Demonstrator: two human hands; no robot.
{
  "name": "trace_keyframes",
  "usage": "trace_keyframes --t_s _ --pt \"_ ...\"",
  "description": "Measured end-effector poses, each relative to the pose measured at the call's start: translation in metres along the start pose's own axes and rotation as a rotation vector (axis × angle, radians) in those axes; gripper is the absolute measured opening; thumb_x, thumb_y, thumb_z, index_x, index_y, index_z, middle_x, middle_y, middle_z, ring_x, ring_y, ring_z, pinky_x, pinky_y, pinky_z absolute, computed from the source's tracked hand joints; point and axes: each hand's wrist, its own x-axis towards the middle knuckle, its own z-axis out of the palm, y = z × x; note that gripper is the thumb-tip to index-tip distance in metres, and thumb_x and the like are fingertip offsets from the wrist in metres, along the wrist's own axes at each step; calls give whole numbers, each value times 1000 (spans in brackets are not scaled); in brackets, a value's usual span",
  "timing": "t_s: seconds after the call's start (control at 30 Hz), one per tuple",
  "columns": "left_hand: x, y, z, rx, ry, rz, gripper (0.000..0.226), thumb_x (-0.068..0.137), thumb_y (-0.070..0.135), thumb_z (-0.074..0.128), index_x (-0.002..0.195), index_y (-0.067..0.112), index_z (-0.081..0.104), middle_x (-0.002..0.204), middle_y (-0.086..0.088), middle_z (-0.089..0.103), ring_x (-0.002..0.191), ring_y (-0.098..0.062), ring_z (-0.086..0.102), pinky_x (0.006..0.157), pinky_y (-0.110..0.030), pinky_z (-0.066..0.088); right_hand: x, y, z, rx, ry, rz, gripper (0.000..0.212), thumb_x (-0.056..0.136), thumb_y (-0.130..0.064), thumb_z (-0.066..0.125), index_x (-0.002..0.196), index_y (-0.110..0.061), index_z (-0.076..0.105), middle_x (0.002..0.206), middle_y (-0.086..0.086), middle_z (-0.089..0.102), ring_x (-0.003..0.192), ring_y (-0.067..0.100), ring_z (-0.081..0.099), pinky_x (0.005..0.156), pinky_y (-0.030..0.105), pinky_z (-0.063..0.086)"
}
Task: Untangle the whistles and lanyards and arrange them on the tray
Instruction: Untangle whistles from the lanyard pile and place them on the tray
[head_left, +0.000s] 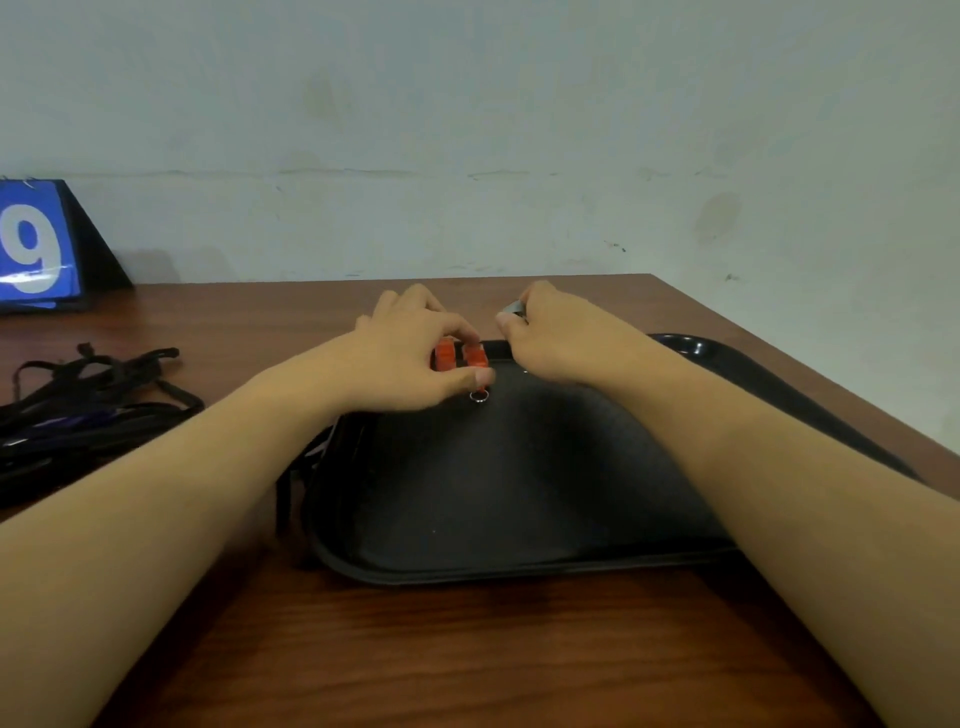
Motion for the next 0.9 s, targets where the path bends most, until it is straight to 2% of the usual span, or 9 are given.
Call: trace_keyframes --t_s 0.13,0.23,0.4,0.5,0.6,0.67,0.77,0.83,0.9 --pt "4 3 2 48 23 -23 56 87 63 60 138 39 54 132 -1 42 130 -24 34 103 -47 35 2 0 2 8 -19 18 46 106 -29 46 144 -6 33 130 12 59 95 19 52 56 25 35" --pt "4 1 3 31 31 -50 55 88 61 60 138 39 54 133 -1 42 130 -25 34 102 -45 34 1 1 0 -16 -39 1 45 106 -32 46 143 -7 37 132 13 59 98 21 53 73 30 39" --pt "5 0 8 36 31 -68 52 91 59 58 139 39 53 132 0 42 129 -27 34 102 -45 34 6 4 4 -34 -53 -15 39 104 -36 49 135 -12 47 113 11 66 95 25 66 81 37 55" --pt "7 -2 8 33 45 -59 51 92 57 58 139 38 54 131 -1 43 129 -27 34 102 -46 34 7 5 4 -56 -64 -32 38 104 -36 50 132 -11 50 110 10 67 97 26 67 89 42 56" --pt "9 -10 6 -30 78 -72 43 96 52 53 136 37 55 128 -2 46 129 -28 37 107 -50 38 7 5 3 -64 -64 -48 30 103 -35 50 118 -10 56 103 10 68 91 26 67 82 37 55" --pt "9 -16 2 -101 123 -99 35 95 52 48 126 40 61 122 1 54 125 -28 45 105 -54 42 6 4 3 -74 -68 -50 29 103 -36 51 111 -10 60 100 9 69 88 26 68 79 34 53" --pt "8 -24 -4 -195 217 -139 27 90 48 45 110 43 63 110 7 60 112 -24 57 97 -53 49 3 2 1 -16 -103 -35 30 104 -35 50 109 -8 62 96 9 73 83 24 74 84 36 58" --pt "8 -25 -6 -222 262 -144 25 95 36 49 116 35 64 108 9 59 107 -18 58 97 -48 51 0 1 1 48 -121 -27 31 105 -33 49 108 -6 63 93 10 74 81 22 76 81 35 60" --pt "9 -26 -7 -224 299 -139 27 97 28 51 121 29 63 106 10 58 102 -14 58 96 -43 51 -1 1 0 63 -127 -34 33 105 -31 50 110 -3 65 94 13 76 83 24 77 86 37 60"
